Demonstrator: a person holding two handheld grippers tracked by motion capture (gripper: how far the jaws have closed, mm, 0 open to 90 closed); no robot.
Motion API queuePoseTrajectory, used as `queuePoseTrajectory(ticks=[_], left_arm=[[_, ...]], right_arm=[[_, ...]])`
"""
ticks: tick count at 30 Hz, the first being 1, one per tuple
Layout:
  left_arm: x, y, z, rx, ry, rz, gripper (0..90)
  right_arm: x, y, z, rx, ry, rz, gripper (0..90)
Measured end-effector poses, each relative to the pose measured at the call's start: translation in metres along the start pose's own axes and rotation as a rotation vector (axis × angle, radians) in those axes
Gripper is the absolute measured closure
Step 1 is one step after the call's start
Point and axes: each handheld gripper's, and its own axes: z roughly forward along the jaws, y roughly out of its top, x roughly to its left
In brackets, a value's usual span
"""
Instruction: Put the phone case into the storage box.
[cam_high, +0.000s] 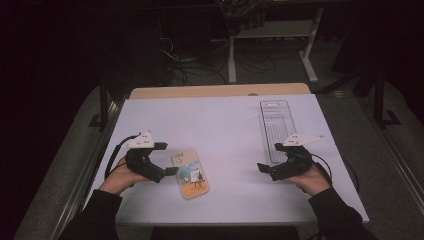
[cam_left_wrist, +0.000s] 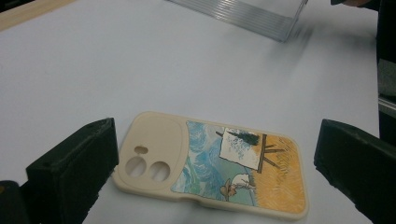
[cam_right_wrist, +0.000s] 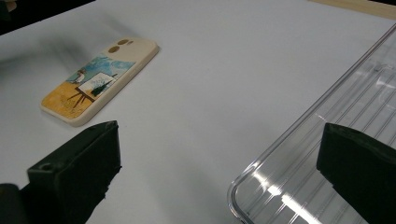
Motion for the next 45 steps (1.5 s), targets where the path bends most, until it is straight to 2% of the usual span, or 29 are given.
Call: queuePoseTrajectory(ticks=[3,10,14,23,32,33,34,35,43,45], left_arm=[[0.000,0.000,0.001,0.000,0.001,0.004,0.0],[-0.004,0.003,0.012,0.033,-0.009,0.011,0.0],[-0.006,0.007,0.020,0.026,-0.022,0.014,0.0],[-0.015,0.015,0.042,0.044,-0.047,0.033,0.0],[-0.020,0.021,0.057,0.051,-0.065,0.052,0.0],[-0.021,0.021,0.059,0.049,-0.066,0.042,0.0],[-0.020,0.022,0.060,0.053,-0.067,0.053,0.0],[-0.021,0.022,0.061,0.051,-0.069,0.042,0.0],[-0.025,0.028,0.075,0.058,-0.087,0.050,0.8],[-0.025,0.029,0.078,0.059,-0.091,0.061,2.5]], right_arm=[[0.000,0.000,0.000,0.001,-0.001,0.003,0.0],[0.001,0.000,0.000,0.002,-0.002,0.000,0.0],[0.000,0.000,0.000,0.002,-0.001,-0.003,0.0],[0.000,0.000,0.000,0.002,0.002,-0.002,0.0],[0.000,0.000,0.000,0.001,-0.001,0.000,0.0],[0.000,0.000,0.000,0.002,-0.001,0.000,0.0],[0.000,0.000,0.000,0.002,-0.001,0.002,0.0],[0.000,0.000,0.000,0.001,-0.001,0.001,0.0],[-0.001,0.000,0.000,0.001,0.001,0.003,0.0],[-0.001,0.000,0.000,0.000,0.002,0.004,0.0]])
